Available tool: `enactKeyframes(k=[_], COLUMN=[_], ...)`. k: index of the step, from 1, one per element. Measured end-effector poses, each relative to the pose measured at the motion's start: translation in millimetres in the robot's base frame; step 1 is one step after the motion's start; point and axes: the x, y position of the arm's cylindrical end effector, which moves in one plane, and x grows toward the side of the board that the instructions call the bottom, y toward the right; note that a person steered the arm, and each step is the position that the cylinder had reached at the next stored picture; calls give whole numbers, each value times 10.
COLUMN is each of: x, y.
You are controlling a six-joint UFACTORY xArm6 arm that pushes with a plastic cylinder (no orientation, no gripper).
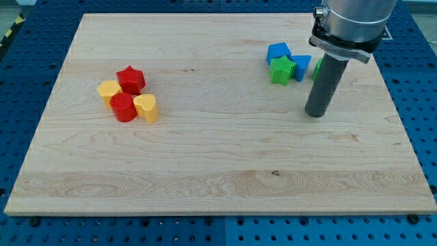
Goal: Point at the blue cube
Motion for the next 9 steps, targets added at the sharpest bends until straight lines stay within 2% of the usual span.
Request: enactKeyframes(k=[2,3,5,7,8,9], x=[-407,-429,-555,-1877,-1910,-1908], y=[-426,-430,-1321,-1334,-1334,-841])
